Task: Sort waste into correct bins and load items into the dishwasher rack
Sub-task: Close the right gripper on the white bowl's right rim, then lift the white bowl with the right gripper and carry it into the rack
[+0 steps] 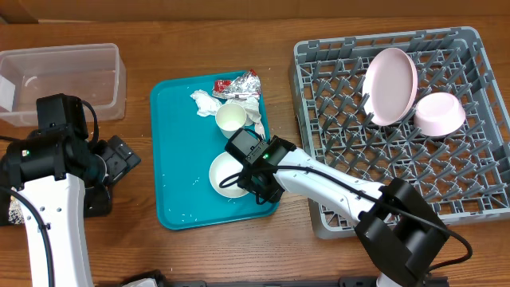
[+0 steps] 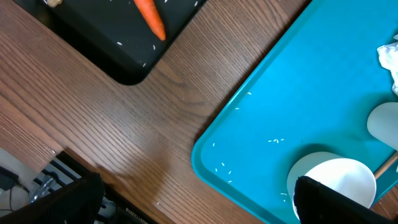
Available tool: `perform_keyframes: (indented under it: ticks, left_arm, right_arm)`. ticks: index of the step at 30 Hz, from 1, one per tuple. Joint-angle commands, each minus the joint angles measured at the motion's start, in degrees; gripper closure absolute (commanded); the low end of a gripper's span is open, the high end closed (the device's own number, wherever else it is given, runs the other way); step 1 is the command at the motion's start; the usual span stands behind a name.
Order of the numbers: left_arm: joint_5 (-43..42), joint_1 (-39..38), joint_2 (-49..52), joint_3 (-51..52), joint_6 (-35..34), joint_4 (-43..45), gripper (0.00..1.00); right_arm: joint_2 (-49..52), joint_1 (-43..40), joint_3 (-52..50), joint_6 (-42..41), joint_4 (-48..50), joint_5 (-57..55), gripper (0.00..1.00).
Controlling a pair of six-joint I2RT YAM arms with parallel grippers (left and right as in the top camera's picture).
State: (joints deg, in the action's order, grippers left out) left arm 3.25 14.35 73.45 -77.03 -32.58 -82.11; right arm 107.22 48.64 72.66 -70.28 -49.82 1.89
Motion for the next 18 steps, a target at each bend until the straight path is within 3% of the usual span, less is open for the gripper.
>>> perform_keyframes:
  ticks: [1, 18]
  left_arm:
    - [-0.3, 0.3, -0.4, -0.6, 0.9, 0.1, 0.0]
    - [-0.3, 0.3, -0.4, -0.6, 0.9, 0.1, 0.0]
  right_arm:
    - [-0.6, 0.1, -0.3, 0.2, 0.3, -0.9, 0.57]
    - [-0.2, 0.2, -0.3, 0.2, 0.3, -1.8, 0.57]
